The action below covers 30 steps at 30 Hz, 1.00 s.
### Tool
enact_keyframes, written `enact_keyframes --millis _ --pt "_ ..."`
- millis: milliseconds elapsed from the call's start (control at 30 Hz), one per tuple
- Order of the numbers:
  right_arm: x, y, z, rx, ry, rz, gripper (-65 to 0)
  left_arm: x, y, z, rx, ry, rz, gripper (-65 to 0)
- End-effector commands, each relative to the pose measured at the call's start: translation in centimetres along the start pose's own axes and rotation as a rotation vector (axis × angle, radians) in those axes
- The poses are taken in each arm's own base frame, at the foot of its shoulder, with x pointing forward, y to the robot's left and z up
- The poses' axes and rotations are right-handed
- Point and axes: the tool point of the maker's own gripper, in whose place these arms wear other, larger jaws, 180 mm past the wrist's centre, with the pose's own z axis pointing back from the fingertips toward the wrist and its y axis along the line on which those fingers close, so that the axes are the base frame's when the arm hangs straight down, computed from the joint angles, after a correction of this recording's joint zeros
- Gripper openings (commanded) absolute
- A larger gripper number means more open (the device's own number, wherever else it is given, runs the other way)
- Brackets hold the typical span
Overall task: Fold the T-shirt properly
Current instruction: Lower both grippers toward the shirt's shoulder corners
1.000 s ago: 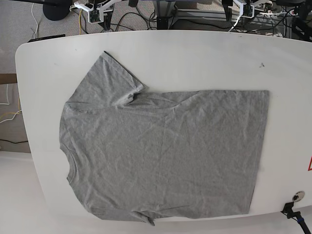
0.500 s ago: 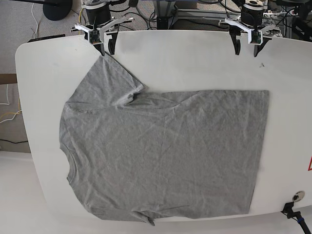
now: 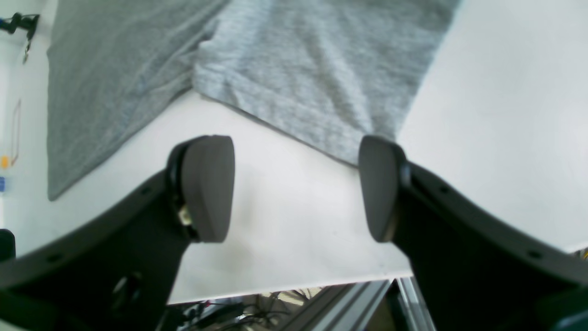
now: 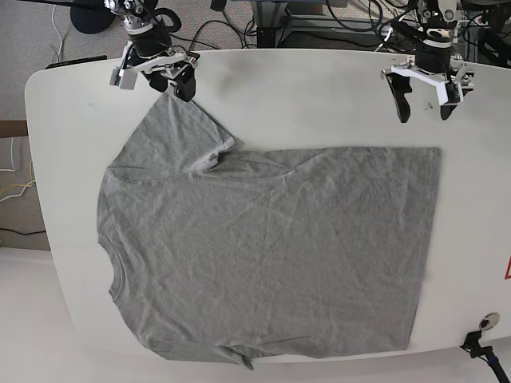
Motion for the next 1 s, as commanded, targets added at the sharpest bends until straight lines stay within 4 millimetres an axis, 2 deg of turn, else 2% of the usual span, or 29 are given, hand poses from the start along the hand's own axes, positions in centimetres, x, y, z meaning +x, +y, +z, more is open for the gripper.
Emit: enact_keyframes --millis 0,200,333,467,600,967 --pt "1.4 -0.6 0.4 0.006 -0.021 -0.055 -24.1 1.0 0.1 -0.3 -0.006 -0.020 0.041 -14.8" --pt "2.4 -1.7 0.7 0.014 0.024 -0.177 -24.1 2.1 2.0 -1.2 0.044 -0.014 0.058 -14.8" --pt "2.3 -1.3 0.6 0.039 0.053 -0.227 -24.1 2.7 1.7 -1.6 0.023 -0.032 0.045 -14.8" --pt "0.3 -2.0 0.1 0.024 0.109 -0.296 -24.1 2.1 1.6 -1.8 0.010 -0.017 0.046 -14.8" --pt "-0.5 -2.9 -0.4 0.005 0.128 -0.318 -24.1 1.5 1.8 -2.0 0.016 -0.002 0.054 -14.8" --pt "-0.5 -3.5 -2.4 0.004 0.138 -0.345 -24.3 1.5 1.9 -2.1 0.015 -0.001 0.052 -14.8"
